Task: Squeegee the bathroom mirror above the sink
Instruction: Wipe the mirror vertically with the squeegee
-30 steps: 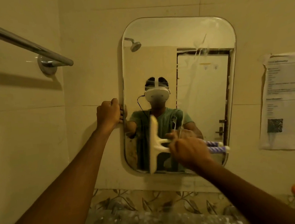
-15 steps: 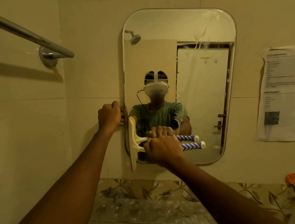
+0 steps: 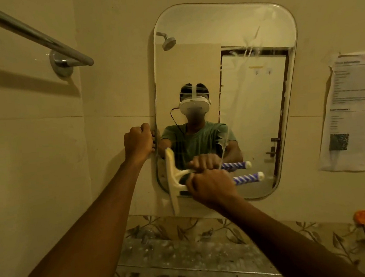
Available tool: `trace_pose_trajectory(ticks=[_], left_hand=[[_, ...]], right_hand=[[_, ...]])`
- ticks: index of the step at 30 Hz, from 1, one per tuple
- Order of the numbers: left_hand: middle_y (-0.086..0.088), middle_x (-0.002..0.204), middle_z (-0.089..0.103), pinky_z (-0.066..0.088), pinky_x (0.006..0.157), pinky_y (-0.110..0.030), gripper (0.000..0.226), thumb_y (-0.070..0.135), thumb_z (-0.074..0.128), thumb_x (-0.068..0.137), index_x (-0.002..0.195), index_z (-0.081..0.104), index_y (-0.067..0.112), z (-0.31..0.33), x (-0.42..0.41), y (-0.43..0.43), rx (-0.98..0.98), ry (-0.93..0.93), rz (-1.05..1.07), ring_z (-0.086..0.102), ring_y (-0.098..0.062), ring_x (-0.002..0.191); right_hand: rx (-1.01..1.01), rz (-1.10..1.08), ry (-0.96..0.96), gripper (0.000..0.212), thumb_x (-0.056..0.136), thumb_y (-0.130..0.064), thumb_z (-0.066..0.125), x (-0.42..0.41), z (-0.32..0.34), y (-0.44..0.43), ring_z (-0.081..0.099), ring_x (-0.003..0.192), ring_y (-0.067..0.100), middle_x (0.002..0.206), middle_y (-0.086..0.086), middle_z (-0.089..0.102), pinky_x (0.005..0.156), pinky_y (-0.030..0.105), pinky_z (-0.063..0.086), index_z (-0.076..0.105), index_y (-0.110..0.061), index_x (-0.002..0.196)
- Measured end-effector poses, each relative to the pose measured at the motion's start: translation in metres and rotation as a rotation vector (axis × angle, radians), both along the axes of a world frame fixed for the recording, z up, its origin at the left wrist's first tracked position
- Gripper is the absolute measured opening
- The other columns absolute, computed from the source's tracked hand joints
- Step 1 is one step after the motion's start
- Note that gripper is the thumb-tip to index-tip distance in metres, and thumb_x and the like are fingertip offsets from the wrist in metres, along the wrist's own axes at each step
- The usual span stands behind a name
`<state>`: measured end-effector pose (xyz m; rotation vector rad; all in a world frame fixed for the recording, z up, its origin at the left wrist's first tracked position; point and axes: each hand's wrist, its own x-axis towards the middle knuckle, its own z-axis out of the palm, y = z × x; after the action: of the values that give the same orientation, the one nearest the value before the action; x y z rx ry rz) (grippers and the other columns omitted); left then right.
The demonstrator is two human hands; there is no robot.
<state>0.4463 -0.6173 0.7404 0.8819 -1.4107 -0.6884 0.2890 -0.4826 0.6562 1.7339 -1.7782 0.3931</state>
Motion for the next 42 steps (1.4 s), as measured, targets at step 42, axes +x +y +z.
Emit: trace_pose_trajectory(ticks=[42], left_hand=[[0.009,0.049,0.038,0.023,0.048,-0.025,0.051,0.036,0.036,0.103,0.057,0.047,0.015,0.016,-0.016,0.006,-0.301,-0.133,0.423,0.034,-0.004,0.047]], right_hand=[[-0.224,-0.061,0.019,0.062,0.091,-0.053,0.010,-0.063,0.070,0.023,0.061,0.086,0.017,0.099,0.002,0.063,0.064,0.030,0.049,0.062,-0.024,0.111]])
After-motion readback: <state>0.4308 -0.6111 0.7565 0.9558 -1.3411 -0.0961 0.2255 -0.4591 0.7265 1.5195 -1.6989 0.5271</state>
